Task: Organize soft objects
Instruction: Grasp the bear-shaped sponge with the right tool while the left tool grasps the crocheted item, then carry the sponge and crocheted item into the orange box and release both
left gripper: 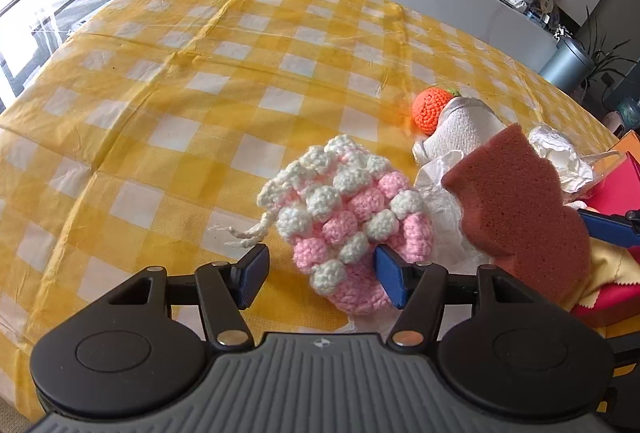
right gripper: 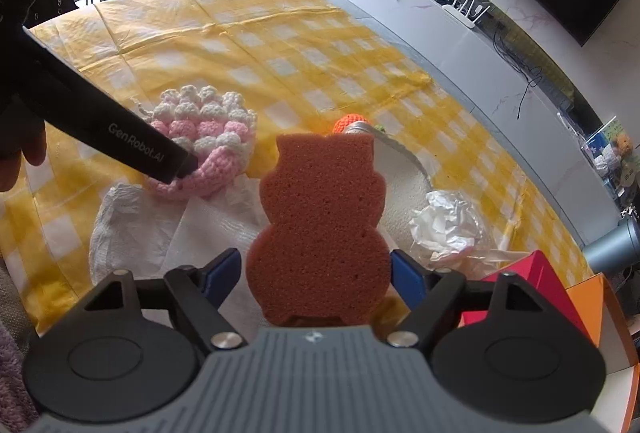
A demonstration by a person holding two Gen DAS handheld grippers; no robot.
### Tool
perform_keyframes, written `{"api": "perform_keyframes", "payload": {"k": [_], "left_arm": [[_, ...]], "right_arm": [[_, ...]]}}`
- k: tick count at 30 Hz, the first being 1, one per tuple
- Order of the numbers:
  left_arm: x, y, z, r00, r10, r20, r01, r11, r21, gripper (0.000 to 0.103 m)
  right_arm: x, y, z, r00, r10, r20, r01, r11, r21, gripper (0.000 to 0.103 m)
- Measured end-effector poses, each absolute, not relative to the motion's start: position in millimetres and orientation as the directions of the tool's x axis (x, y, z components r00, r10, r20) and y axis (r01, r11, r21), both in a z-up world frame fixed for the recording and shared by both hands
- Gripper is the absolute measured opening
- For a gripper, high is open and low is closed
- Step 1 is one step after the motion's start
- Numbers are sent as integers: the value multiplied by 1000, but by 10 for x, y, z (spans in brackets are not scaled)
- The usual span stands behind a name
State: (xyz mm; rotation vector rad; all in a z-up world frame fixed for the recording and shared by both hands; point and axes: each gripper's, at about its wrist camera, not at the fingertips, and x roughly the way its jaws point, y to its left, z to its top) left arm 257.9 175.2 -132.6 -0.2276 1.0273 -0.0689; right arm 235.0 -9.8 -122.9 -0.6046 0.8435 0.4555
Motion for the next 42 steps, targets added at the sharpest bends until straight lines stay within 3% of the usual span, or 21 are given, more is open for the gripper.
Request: {"api": "perform_keyframes", "payload": {"k": [2, 4, 6, 9, 12, 21, 34, 42], "left_arm": [[2583, 1708, -1323, 525, -152, -838, -39, 979, -201, 72], [2575, 1668, -1318, 534, -152, -832, -18, 981, -191, 62], [2557, 1631, -1301, 538, -159, -828, -1, 982, -190, 45], [2522, 1555, -1248, 569, -118, -814, 19, 991, -131, 33], [2464, 1526, -1143, 607, -110, -787, 34, 993, -113, 28], [2086, 1485, -587, 704, -83, -706, 31, 996, -85, 27], [1246, 1287, -171, 747, -117, -655, 18, 988, -155, 27], [895, 900, -67, 750, -175, -638, 91, 983, -162, 27]], "right_arm": [[2357, -102, -1265, 583, 134, -801, -592, 746, -306, 76], [2359, -111, -1282, 581, 134, -803, -588, 751, -300, 74], [2347, -123, -1273, 583, 138, -801, -586, 754, -297, 71], [2315, -127, -1234, 593, 141, -793, -586, 751, -305, 68], [2272, -138, -1148, 608, 152, -780, -578, 758, -303, 68], [2059, -249, -757, 648, 217, -730, -557, 789, -260, 67], [1378, -863, -305, 599, 363, -714, -426, 899, 101, 66], [712, -1420, -188, 655, 328, -681, -303, 939, 160, 66]]}}
